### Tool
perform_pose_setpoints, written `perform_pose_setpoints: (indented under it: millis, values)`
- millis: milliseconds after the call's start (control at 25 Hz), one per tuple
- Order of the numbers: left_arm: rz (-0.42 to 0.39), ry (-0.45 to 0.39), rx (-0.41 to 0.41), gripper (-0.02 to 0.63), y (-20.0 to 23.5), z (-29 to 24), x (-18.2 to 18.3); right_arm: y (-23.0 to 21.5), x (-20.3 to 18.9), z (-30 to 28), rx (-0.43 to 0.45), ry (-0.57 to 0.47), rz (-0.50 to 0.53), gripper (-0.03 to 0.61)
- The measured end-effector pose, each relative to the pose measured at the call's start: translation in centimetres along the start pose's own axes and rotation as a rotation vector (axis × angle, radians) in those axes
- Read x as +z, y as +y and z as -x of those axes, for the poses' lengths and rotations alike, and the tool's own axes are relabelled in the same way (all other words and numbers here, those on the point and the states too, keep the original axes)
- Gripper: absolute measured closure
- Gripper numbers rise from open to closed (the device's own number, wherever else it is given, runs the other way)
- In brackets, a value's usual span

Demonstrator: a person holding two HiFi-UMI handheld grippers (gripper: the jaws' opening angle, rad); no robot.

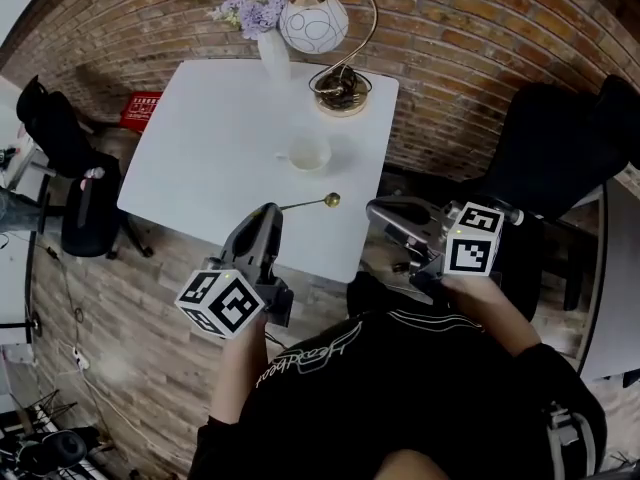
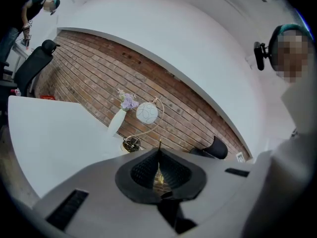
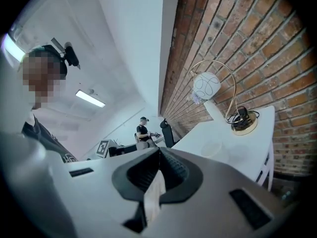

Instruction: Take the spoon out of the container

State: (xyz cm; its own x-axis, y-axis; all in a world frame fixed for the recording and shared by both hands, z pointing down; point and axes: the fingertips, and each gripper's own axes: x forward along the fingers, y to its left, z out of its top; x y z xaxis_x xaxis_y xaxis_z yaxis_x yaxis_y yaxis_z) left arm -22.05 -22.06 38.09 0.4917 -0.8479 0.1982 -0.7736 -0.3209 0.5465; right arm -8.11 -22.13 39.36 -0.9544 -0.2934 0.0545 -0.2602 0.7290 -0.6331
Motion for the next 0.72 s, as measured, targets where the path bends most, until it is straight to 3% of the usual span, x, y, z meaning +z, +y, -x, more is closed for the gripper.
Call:
perform_pose_setpoints:
  millis: [320,720]
  values:
    - [-0.025,0.05,-0.032,0.606,-3.1,3.3,-2.8,2.6,-1.7,0.6,0.029,-0.022,0.011,0.581]
    - [-0.032,0.045,-0.039,0.606,-4.6,5.1,-3.7,4.7,-3.0,1.3,0.027,-0.02,0.042,0.581]
